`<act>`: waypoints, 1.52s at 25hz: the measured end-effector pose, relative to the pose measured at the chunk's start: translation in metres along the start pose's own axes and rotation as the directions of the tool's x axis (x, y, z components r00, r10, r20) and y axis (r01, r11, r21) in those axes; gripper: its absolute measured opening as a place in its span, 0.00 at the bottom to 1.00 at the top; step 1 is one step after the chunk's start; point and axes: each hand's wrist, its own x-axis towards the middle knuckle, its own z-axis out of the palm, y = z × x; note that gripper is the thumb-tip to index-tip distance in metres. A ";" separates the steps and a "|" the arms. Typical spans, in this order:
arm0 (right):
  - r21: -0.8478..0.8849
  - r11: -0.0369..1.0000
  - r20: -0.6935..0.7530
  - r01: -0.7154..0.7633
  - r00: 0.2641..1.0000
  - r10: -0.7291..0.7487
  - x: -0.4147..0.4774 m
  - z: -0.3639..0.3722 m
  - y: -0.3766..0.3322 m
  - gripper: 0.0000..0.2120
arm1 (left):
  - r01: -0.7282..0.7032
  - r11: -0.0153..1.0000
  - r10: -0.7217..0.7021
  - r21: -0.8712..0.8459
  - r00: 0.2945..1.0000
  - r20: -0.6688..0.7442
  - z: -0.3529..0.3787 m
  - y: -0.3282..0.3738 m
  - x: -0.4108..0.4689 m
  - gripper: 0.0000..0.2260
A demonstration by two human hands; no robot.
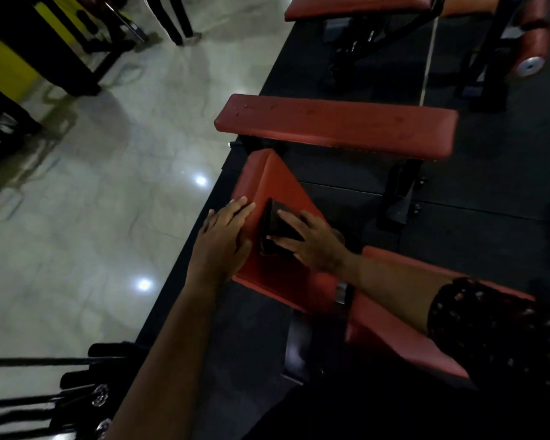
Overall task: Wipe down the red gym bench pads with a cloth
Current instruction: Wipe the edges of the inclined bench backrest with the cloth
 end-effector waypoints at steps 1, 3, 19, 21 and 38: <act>-0.036 0.999 0.015 0.010 1.000 -0.010 0.009 -0.004 0.018 0.26 | -0.008 0.999 0.009 0.038 1.000 -0.012 0.000 0.003 0.003 0.31; -0.069 0.996 0.037 0.065 0.997 -0.063 0.026 -0.010 0.054 0.28 | -0.035 0.995 0.036 0.098 0.999 -0.013 0.006 0.009 0.012 0.30; 0.586 0.186 0.480 -0.789 0.523 0.704 0.088 -0.024 0.055 0.31 | -0.014 0.987 0.019 0.159 0.999 -0.031 0.021 0.014 0.016 0.28; 0.560 0.157 0.524 -0.814 0.494 0.694 0.082 -0.029 0.037 0.35 | 0.014 0.996 -0.008 0.087 0.998 -0.067 0.020 0.014 0.015 0.30; 0.450 0.356 0.415 -0.819 0.544 0.729 -0.003 -0.033 -0.180 0.45 | 0.053 0.990 -0.058 -0.129 0.998 -0.038 0.016 0.008 0.013 0.21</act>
